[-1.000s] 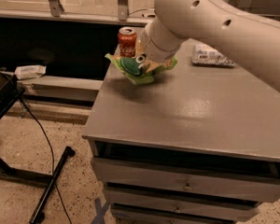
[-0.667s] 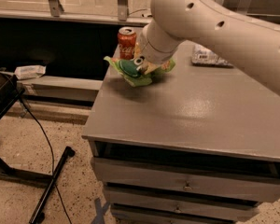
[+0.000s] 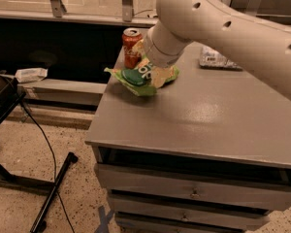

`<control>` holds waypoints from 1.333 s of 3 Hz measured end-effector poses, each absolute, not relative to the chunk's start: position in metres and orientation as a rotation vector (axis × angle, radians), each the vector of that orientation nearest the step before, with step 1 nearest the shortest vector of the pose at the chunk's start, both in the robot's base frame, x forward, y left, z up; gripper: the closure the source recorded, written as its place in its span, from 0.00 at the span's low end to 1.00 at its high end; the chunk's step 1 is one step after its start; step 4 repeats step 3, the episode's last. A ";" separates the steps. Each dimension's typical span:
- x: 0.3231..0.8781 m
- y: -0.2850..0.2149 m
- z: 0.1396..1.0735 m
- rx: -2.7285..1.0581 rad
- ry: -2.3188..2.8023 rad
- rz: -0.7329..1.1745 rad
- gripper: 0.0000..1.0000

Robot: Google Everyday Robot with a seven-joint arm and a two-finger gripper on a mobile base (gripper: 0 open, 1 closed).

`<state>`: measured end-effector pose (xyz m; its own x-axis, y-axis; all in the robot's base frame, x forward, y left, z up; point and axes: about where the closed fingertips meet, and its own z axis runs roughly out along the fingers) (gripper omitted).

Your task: Move green rice chip bag near coke can

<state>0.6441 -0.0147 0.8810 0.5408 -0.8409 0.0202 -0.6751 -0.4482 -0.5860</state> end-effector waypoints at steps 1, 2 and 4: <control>0.635 -0.070 0.904 -2.204 1.335 -0.424 0.00; 0.623 -0.147 0.942 -2.076 1.495 -0.420 0.00; 0.623 -0.147 0.942 -2.076 1.495 -0.420 0.00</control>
Offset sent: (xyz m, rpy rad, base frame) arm -0.0323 -0.2152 0.0909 0.1349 0.0556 -0.3784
